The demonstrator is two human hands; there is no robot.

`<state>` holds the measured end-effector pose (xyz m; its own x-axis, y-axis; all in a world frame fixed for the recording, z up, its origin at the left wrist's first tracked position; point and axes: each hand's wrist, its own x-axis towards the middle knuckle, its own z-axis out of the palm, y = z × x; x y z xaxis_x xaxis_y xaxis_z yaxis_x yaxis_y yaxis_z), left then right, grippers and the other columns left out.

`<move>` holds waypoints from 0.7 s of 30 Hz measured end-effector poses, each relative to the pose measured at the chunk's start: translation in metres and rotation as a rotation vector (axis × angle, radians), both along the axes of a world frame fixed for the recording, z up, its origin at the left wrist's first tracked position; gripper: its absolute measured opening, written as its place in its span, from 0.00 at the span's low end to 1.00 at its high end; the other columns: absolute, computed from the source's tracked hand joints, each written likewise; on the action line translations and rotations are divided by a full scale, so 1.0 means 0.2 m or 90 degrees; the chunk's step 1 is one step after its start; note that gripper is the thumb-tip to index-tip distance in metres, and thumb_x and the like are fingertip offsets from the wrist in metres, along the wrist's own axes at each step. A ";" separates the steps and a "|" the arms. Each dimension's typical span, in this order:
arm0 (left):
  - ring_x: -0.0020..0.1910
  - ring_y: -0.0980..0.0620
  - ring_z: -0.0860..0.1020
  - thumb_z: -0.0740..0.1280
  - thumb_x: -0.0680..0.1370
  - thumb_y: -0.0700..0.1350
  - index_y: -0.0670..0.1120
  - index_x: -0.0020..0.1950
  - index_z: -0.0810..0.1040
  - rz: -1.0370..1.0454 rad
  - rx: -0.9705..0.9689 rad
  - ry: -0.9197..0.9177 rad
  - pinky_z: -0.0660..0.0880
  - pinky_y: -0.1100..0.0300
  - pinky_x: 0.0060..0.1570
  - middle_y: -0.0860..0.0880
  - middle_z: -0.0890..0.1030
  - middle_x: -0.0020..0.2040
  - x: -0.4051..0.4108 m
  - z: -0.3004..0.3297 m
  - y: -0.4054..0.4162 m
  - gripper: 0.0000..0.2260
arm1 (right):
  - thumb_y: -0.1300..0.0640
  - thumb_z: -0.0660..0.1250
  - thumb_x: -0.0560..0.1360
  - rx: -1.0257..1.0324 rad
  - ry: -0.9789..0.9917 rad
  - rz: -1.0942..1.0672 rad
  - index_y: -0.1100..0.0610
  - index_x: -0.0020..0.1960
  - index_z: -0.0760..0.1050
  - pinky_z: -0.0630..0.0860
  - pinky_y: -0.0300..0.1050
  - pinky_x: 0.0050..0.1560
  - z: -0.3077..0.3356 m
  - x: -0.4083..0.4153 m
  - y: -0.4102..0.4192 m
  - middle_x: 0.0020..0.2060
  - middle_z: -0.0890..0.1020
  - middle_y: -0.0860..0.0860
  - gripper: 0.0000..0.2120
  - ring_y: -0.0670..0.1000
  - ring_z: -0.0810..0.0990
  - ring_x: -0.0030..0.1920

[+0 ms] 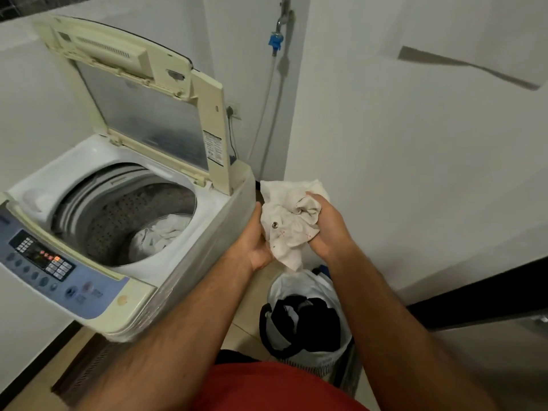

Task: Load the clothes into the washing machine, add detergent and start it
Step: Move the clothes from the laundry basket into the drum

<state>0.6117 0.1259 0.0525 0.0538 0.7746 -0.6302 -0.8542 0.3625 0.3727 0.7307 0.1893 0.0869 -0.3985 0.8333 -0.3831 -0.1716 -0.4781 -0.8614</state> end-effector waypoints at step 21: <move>0.43 0.46 0.83 0.64 0.77 0.47 0.42 0.50 0.81 0.111 0.000 0.479 0.79 0.57 0.39 0.44 0.84 0.42 -1.19 0.18 -0.46 0.11 | 0.47 0.70 0.75 -0.085 0.048 0.179 0.62 0.60 0.78 0.76 0.56 0.61 -0.10 -1.24 -0.46 0.57 0.83 0.61 0.21 0.58 0.83 0.56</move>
<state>0.3745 0.0347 0.0889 -0.5120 0.7326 -0.4485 -0.4151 0.2461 0.8758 0.4820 0.0981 0.0678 -0.6375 0.6307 -0.4424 -0.0783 -0.6243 -0.7772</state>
